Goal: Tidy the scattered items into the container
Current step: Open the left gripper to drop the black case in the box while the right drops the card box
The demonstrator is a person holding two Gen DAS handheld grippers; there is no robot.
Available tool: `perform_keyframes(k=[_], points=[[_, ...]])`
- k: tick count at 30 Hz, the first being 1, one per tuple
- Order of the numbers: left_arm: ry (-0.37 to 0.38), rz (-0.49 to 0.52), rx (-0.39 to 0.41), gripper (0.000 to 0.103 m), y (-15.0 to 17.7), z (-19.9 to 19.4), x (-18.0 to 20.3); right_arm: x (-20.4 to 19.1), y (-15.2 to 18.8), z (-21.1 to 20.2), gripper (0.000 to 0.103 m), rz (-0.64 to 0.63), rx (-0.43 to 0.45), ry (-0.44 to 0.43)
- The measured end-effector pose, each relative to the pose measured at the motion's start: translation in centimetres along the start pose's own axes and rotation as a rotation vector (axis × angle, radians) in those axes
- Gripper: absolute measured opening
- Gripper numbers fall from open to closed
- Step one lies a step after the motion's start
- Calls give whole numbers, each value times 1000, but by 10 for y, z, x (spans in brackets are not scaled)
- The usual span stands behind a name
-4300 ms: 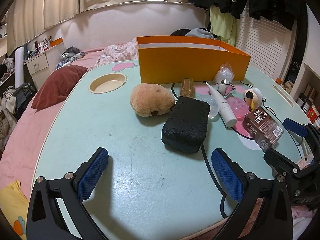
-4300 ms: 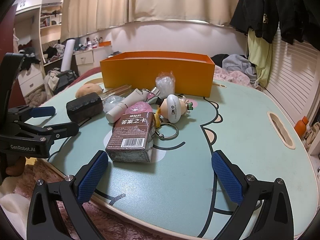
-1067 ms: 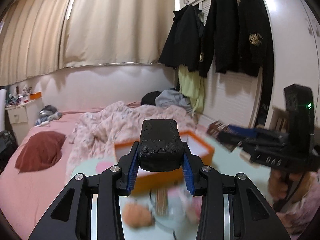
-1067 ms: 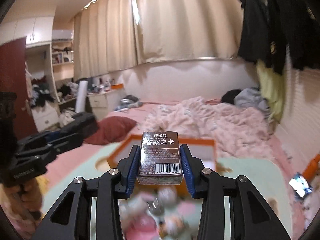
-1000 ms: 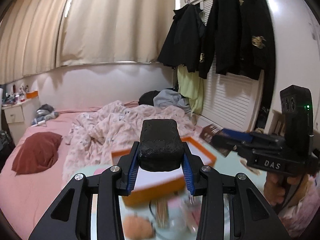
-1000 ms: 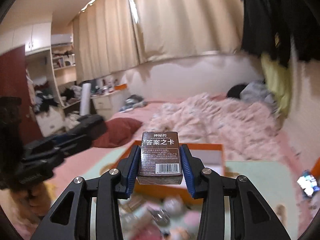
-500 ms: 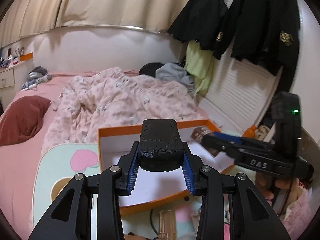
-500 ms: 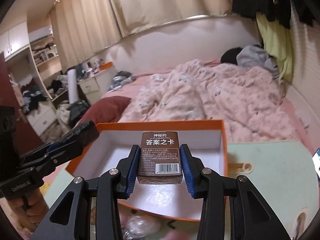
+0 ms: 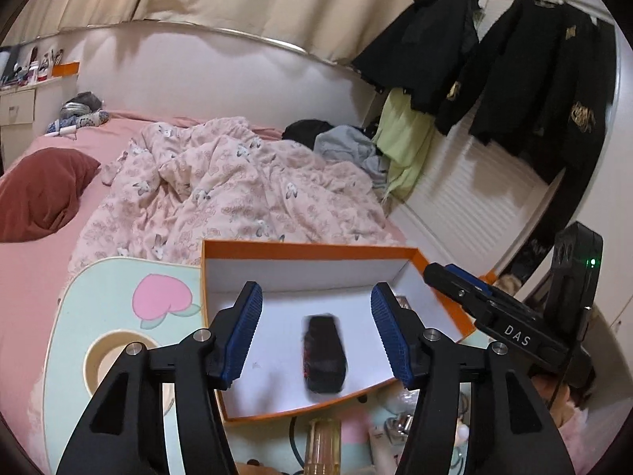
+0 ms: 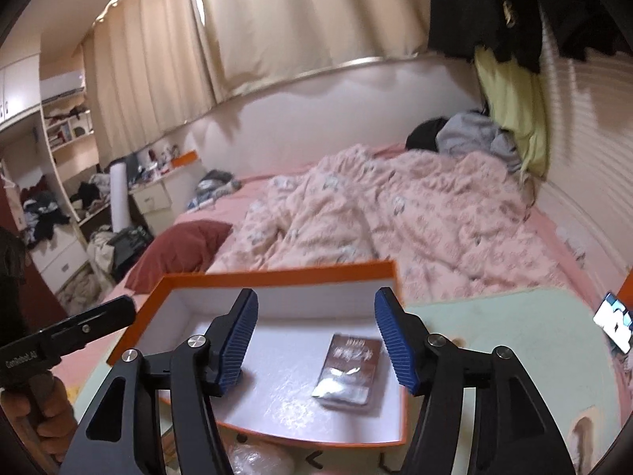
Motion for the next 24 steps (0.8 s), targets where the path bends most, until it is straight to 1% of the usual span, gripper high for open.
perform_keyframes(k=[1, 3, 4, 5, 7, 8, 9, 11, 13, 15, 16, 17, 18, 21, 22, 24], points=[[-5, -4, 9, 58, 0, -2, -1, 3, -2, -3, 70, 9, 16, 16], [-27, -24, 32, 59, -1, -6, -7, 15, -5, -9, 76, 64, 49, 36], [-47, -45, 40, 61, -2, -7, -11, 23, -6, -12, 76, 105, 62, 39], [-68, -67, 44, 69, -3, -8, -16, 29, -6, -13, 77, 137, 69, 41], [-128, -139, 44, 76, -3, -8, -32, 44, -6, -13, 77, 209, 68, 69], [-154, -186, 41, 76, -4, -7, -42, 52, -4, -11, 77, 252, 63, 88], [-159, -233, 27, 76, -3, -6, -52, 56, -3, -9, 77, 276, 50, 84], [-113, -285, -11, 76, -1, -1, -65, 62, -3, 2, 77, 307, -34, 32], [-39, -317, -69, 76, 2, 8, -71, 62, 2, 20, 77, 329, -155, -83], [36, -326, -130, 76, 4, 20, -70, 59, 8, 31, 77, 346, -233, -174], [78, -324, -153, 76, 5, 25, -68, 56, 10, 36, 79, 349, -265, -202], [102, -319, -165, 77, 6, 28, -65, 54, 12, 36, 78, 343, -262, -187], [111, -310, -172, 77, 6, 30, -60, 50, 12, 34, 79, 325, -256, -167], [67, -272, -162, 77, 6, 29, -51, 42, 15, 30, 79, 297, -256, -136], [58, -271, -160, 77, 5, 30, -50, 40, 16, 29, 80, 299, -257, -139], [31, -282, -145, 77, 5, 28, -53, 39, 18, 31, 80, 306, -269, -175]])
Point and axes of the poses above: each gripper's, at about its wrist camera, not at the fingertips, and z roughly the way its jaws point, x to its right, y to its underside, the point moved 1 cm from there along z, roughly the way its jaws point, and after that the axes turned 11 degrees about -x, right-handed, at the moved point
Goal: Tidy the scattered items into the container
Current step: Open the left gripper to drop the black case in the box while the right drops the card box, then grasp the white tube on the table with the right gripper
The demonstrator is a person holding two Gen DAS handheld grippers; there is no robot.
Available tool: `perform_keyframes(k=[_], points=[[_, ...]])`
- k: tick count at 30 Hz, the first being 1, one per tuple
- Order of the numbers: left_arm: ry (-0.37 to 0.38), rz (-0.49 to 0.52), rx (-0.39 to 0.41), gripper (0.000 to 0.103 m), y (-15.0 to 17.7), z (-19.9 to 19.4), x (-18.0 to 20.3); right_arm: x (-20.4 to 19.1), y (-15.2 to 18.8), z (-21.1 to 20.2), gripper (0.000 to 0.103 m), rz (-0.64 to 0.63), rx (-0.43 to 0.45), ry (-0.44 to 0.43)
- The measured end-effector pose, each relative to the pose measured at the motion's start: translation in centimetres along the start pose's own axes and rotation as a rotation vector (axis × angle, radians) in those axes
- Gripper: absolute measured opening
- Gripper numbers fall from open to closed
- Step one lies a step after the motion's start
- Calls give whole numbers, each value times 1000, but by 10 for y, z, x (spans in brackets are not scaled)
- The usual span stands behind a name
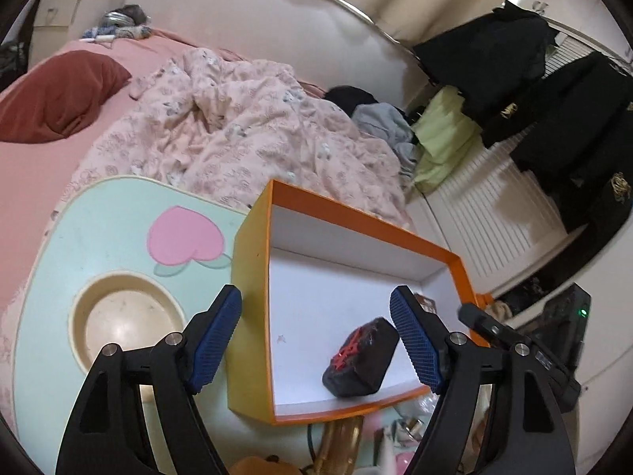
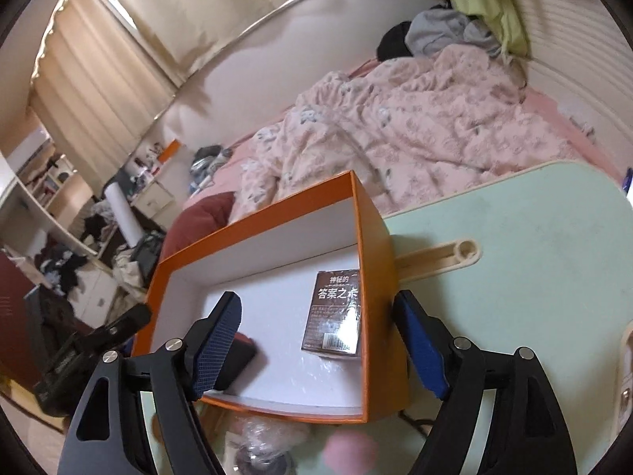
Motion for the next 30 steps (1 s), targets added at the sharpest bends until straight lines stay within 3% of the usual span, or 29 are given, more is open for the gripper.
perform_keyframes(k=[4, 9, 11, 14, 15, 16, 18, 20, 22, 26, 30], points=[[-5, -22, 51, 77, -4, -9, -9, -8, 6, 9, 80, -34, -16, -16], [40, -21, 12, 77, 0, -10, -15, -12, 8, 2, 80, -63, 55, 43], [41, -26, 66, 77, 1, -23, -17, -18, 13, -14, 80, -83, 135, 72], [11, 5, 234, 77, 11, -60, -12, -32, 26, -41, 79, -149, 257, 117], [25, 24, 279, 77, 17, -72, -9, -39, 32, -48, 71, -183, 285, 123], [55, 52, 315, 77, 23, -83, -5, -46, 38, -54, 54, -220, 297, 119], [105, 113, 353, 77, 37, -96, 0, -62, 56, -62, 39, -293, 282, 77], [99, 139, 436, 76, 55, -106, 1, -75, 78, -63, 35, -351, 238, 43], [45, 153, 518, 75, 71, -113, -1, -87, 102, -54, 33, -406, 155, 33], [78, 151, 477, 75, 74, -110, -9, -101, 137, -22, 33, -441, -47, 50], [70, 132, 470, 75, 75, -108, -13, -96, 146, 5, 28, -406, -111, 89]])
Point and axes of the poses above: each gripper's, at about its wrist camera, not at the fingertips, and z roughly the way its jaws point, x to its right, y to its underside, the point moved 1 cm from there along z, roughly the way its jaws point, and after that the axes turned 11 degrees about -x, right-handed, at the moved point
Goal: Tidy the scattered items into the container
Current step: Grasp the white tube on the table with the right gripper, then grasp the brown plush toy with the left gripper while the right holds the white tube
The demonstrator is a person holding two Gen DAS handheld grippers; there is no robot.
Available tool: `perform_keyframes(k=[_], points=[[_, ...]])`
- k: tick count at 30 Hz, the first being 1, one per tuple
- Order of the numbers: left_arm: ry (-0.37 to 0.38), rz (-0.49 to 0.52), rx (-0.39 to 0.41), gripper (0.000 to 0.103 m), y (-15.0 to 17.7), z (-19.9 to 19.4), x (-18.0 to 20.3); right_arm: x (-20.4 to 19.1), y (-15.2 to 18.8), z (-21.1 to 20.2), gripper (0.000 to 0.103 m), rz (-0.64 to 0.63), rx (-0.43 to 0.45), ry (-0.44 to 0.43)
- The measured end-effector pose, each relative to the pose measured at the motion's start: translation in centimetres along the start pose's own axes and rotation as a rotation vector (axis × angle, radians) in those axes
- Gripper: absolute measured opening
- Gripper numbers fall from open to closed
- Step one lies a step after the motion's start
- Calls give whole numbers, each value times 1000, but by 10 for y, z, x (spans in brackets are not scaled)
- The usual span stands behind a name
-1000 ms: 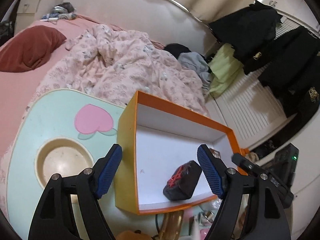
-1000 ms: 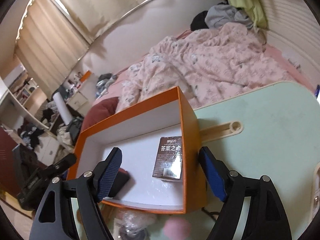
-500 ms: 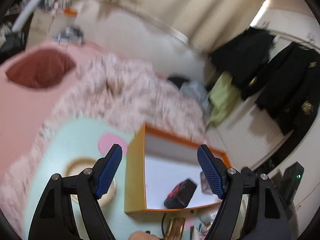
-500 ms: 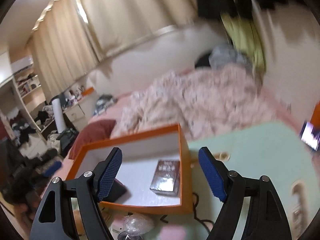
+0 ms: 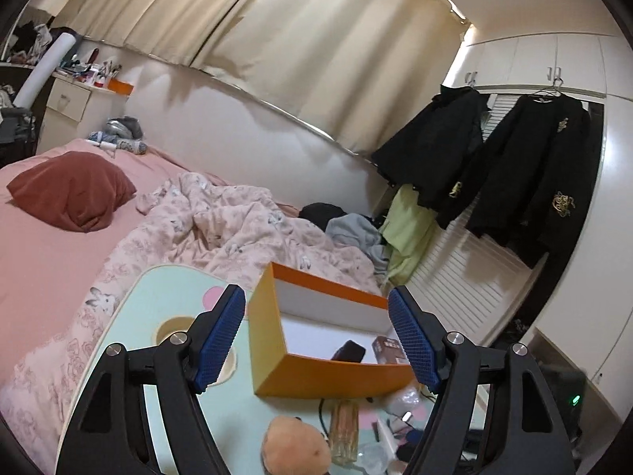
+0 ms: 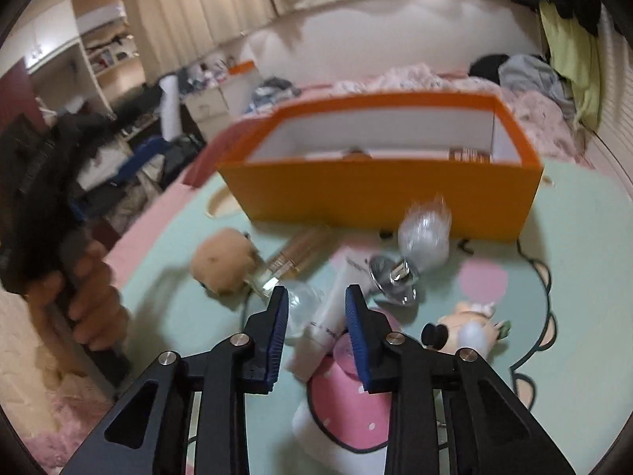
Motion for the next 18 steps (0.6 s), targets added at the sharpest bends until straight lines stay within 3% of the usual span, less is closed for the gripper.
perform_keyframes(k=[3, 5, 8, 12, 13, 18], points=[[9, 2, 7, 75, 3, -1, 2, 5, -2, 7, 27, 23, -7, 89], [4, 8, 12, 75, 4, -1, 3, 10, -1, 11, 28, 19, -26, 102], [11, 17, -1, 75, 5, 1, 3, 5, 0, 13, 28, -29, -32, 150], [9, 30, -10, 75, 7, 2, 7, -23, 5, 22, 26, -168, -16, 280], [8, 31, -10, 75, 7, 2, 7, -26, 8, 22, 20, -190, -13, 296], [14, 25, -21, 75, 8, 3, 7, -32, 9, 25, 19, -196, 5, 322]])
Point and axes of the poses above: each gripper's, at about its wrist camera, not at the fingertips, and z roughly the way its jaws point, x to its right, y to its underside, the point moved 1 cm from there along z, roughly the way its jaws point, and after that the axes turned 11 degrees about -x, right-handed, at the moved point
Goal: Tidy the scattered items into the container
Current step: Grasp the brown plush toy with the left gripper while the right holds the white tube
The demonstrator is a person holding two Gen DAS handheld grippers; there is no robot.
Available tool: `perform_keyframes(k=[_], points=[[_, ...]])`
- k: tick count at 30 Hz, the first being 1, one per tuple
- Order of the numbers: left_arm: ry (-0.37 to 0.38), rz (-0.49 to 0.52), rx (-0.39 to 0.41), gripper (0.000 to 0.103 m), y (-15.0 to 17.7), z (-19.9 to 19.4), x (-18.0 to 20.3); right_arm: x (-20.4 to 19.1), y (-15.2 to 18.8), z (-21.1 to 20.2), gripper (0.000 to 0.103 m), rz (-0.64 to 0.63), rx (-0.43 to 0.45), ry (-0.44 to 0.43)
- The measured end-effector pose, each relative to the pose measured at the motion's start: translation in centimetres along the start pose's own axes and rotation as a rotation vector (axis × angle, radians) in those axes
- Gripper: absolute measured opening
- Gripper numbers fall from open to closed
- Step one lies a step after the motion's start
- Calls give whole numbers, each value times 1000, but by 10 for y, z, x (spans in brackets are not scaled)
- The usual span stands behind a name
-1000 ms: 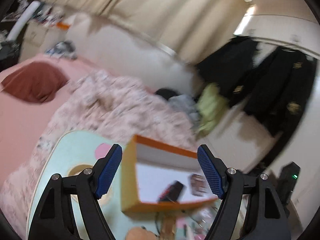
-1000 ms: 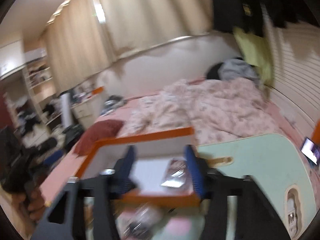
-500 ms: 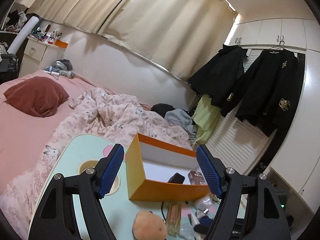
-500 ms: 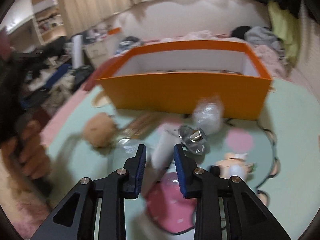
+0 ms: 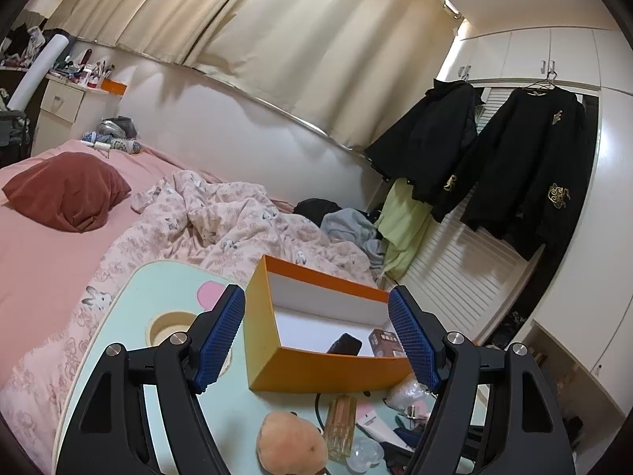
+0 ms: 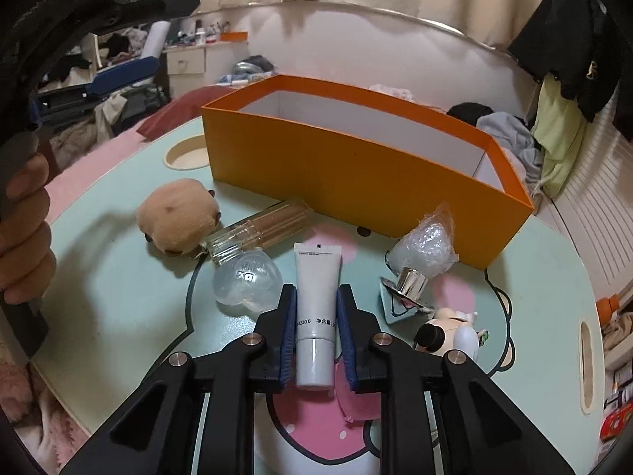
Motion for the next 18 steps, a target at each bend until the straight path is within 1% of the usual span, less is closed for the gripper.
perform_keyframes(k=[2, 4, 5, 8, 10, 12, 15, 16, 18], points=[[-4, 4, -8, 75, 1, 1, 1, 2, -1, 0, 19, 14, 1, -25], [-3, 11, -5, 75, 2, 0, 3, 8, -1, -3, 19, 39, 25, -85], [4, 16, -5, 75, 2, -2, 4, 13, 0, -7, 19, 65, 58, -123], [56, 2, -23, 75, 5, -5, 4, 23, -1, -16, 19, 116, 132, -198], [58, -18, -46, 75, 9, -5, 4, 31, 0, -21, 19, 154, 168, -251], [37, -19, -88, 75, 18, -4, 6, 37, 0, -25, 19, 191, 198, -268], [-11, -6, -195, 75, 29, 1, 12, 46, 0, -34, 19, 243, 253, -280], [-36, 8, -217, 75, 32, 1, 15, 50, -1, -35, 19, 256, 261, -285], [-123, 51, -249, 75, 38, 0, 22, 54, -1, -36, 19, 281, 256, -305]])
Point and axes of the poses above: each gripper's, at about its wrist camera, not at the fingertips, and z roughly the way its jaws point, x to its right, y to its underside, the point moved 1 cm from there along z, roughly the way its jaws point, and after that the axes turned 11 degrees about -x, right-handed, at the moved point
